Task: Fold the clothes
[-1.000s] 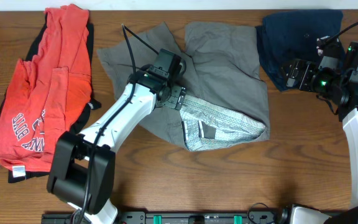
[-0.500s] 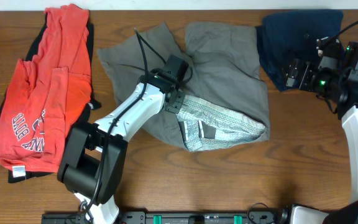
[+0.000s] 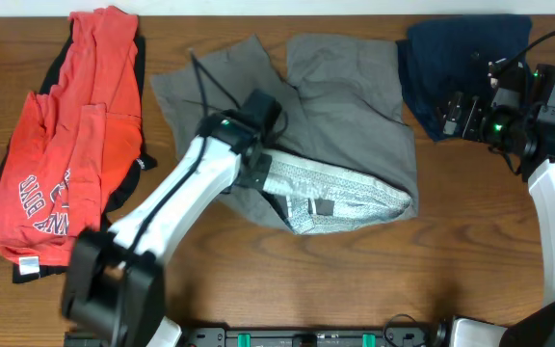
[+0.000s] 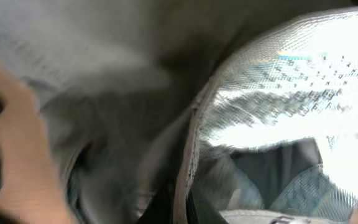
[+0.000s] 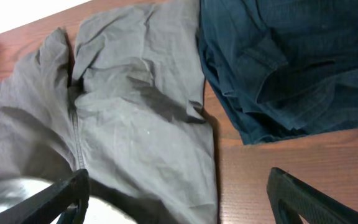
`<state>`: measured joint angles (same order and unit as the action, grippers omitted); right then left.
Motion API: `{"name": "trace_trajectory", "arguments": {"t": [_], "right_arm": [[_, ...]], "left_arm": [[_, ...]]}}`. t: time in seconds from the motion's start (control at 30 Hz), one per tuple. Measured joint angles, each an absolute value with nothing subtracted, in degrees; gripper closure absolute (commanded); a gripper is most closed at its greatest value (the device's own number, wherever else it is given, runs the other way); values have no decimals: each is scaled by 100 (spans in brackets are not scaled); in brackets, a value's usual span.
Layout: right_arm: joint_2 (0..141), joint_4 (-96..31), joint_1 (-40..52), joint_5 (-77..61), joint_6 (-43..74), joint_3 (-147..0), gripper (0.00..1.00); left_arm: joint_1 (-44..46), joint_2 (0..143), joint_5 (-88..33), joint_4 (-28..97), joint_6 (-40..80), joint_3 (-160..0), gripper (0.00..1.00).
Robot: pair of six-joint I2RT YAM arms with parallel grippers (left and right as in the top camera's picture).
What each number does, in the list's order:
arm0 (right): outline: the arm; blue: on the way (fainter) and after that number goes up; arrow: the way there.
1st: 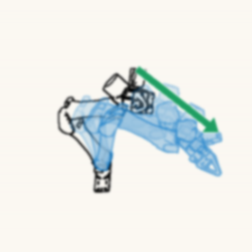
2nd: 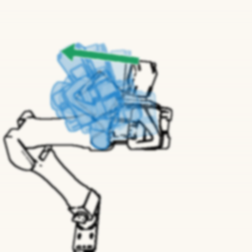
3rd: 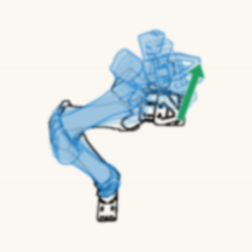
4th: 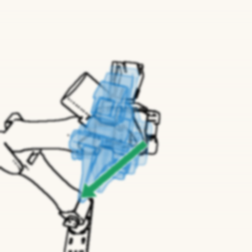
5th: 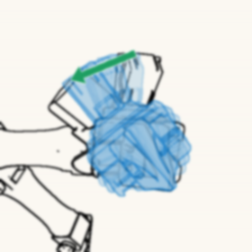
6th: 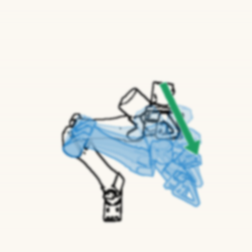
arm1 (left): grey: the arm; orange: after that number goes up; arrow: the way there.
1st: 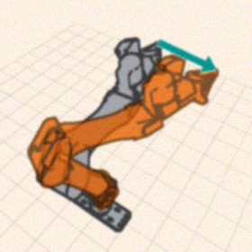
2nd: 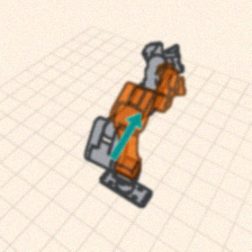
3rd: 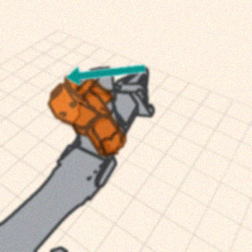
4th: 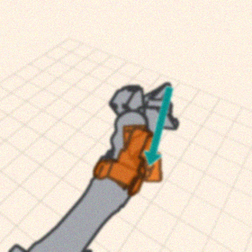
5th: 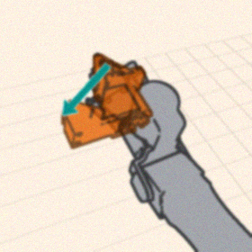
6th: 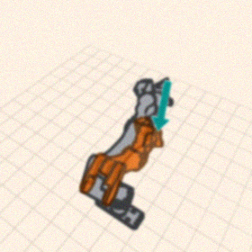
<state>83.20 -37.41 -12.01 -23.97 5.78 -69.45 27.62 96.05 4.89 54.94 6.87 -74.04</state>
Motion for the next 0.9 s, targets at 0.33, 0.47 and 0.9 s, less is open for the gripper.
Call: {"name": "trace_trajectory", "arguments": {"t": [0.33,0.47,0.9], "right_arm": [[8320,-3986,-1201,-2397,578,-6949,13],[8320,-4062,-1201,-2399,578,-6949,13],[8320,-4088,-1201,-2397,578,-6949,13]], "left_arm": [[2762,8960,-183,7052,1356,-7273,93],[2762,8965,-480,7085,1503,-6785,93],[2762,8980,-1140,7439,1977,-5863,43]]}}
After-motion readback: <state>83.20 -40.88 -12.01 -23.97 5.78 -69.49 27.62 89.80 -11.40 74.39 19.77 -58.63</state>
